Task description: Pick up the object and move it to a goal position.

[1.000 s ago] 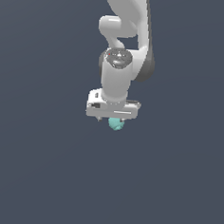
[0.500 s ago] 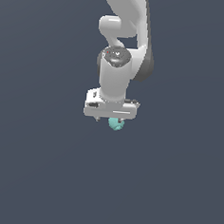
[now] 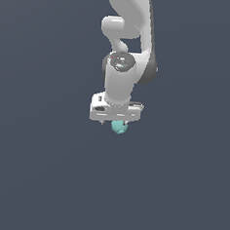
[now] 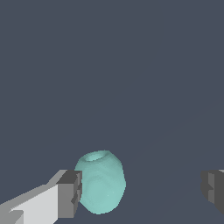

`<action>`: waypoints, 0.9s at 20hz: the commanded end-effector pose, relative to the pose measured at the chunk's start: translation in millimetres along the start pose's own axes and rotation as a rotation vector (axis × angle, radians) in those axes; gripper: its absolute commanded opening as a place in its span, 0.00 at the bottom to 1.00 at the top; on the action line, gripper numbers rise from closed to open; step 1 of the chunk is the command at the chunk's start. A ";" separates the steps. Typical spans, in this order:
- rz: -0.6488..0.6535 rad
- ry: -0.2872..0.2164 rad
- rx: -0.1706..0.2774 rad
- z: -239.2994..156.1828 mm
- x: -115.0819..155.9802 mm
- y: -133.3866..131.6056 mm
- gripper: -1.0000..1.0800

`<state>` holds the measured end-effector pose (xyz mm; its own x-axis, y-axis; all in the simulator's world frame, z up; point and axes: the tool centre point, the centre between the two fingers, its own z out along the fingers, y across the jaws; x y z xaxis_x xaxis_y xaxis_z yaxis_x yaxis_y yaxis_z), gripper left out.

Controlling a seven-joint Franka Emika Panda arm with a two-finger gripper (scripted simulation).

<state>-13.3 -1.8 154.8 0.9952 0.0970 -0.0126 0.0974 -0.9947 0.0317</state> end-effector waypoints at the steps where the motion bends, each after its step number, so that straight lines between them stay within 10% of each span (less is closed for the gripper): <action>1: -0.025 0.001 0.004 8.7 -7.1 -5.0 0.96; 18: -0.201 0.015 0.030 62.6 -65.2 -38.0 0.96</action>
<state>-79.8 26.8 93.7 0.9581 0.2864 -0.0018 0.2864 -0.9581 0.0014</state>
